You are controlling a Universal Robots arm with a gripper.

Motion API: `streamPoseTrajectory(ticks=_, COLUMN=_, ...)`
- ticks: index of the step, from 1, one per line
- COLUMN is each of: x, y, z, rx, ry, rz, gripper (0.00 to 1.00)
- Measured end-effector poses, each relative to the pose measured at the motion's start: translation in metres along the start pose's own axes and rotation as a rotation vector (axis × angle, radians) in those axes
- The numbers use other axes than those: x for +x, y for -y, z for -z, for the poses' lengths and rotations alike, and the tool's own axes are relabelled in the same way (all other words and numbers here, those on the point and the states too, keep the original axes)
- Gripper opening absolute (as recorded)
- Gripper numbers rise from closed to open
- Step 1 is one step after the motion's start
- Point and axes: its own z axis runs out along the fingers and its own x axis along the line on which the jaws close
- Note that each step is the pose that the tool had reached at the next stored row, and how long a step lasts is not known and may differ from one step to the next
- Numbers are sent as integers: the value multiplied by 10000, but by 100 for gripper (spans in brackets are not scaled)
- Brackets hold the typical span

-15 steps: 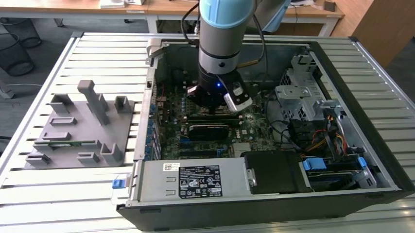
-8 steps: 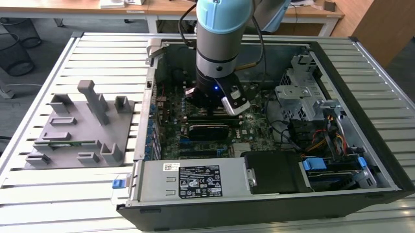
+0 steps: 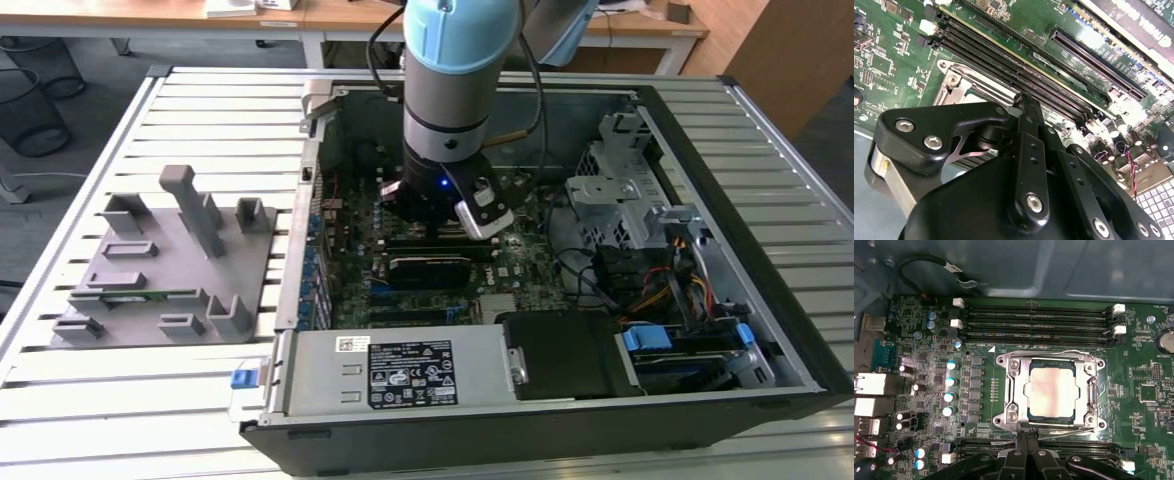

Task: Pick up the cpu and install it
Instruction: 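Install the second cpu locking lever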

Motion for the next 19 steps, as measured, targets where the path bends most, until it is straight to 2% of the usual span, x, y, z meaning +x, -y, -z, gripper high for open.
streamPoseTrajectory(ticks=8, x=19, y=24, z=-19, rx=-60, ry=0, rz=0, gripper=11)
streamPoseTrajectory(ticks=14, x=85, y=43, z=-24, rx=-260, ry=3, rz=1, gripper=11)
streamPoseTrajectory(ticks=19, x=109, y=68, z=-30, rx=-376, ry=5, rz=1, gripper=11)
